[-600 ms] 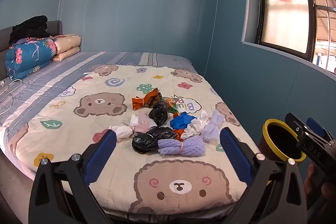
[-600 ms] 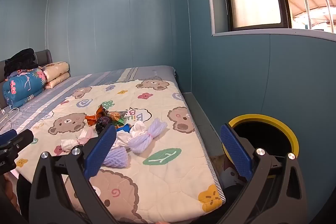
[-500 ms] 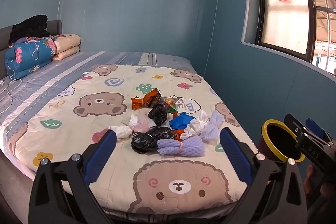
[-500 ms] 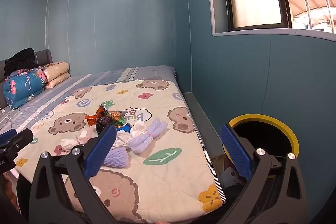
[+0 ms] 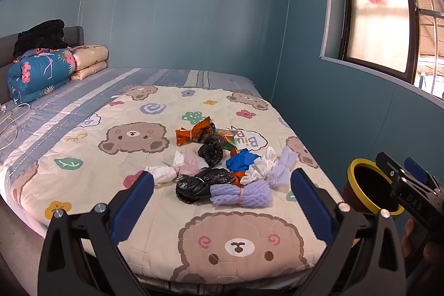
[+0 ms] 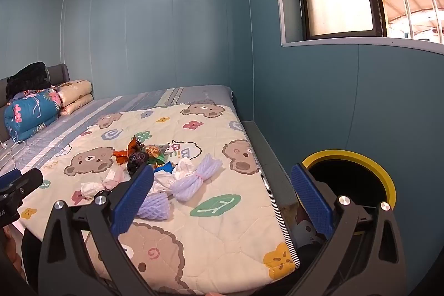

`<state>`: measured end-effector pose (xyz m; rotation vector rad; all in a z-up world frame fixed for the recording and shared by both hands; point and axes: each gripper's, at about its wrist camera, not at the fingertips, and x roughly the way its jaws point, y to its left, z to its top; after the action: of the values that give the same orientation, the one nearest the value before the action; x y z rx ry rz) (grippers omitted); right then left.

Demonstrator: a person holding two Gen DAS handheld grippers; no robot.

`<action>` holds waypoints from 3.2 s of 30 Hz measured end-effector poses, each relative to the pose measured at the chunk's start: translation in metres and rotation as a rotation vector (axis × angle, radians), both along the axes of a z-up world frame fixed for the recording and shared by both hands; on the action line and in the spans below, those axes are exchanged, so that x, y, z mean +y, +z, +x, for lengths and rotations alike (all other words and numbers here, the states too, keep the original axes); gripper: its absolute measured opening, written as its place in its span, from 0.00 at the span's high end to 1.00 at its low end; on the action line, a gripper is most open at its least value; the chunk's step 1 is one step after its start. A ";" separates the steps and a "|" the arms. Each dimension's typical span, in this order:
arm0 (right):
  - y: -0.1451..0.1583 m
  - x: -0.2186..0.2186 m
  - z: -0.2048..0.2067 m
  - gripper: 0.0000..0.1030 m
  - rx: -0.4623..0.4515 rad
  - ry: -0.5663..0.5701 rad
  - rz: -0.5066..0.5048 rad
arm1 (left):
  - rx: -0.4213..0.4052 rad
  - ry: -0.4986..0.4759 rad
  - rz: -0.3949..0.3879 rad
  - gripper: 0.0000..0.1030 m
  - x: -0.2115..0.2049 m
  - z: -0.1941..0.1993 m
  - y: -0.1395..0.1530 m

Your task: Collect trash

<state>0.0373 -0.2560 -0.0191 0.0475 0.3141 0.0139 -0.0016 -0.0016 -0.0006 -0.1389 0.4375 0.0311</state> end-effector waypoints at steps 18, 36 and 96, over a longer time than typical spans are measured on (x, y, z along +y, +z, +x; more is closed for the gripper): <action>-0.001 -0.001 0.001 0.08 0.004 0.002 -0.001 | 0.001 -0.003 -0.012 0.08 0.005 0.001 0.001; 0.000 -0.001 0.001 0.08 0.006 0.002 0.000 | 0.000 -0.004 -0.014 0.08 0.005 0.000 0.001; -0.016 0.012 0.046 0.08 0.061 0.071 -0.071 | 0.085 0.058 -0.025 0.08 0.041 0.042 -0.024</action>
<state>0.0831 -0.2442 -0.0347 -0.0340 0.3771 0.0715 0.0401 0.0398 -0.0248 -0.1754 0.5192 0.0885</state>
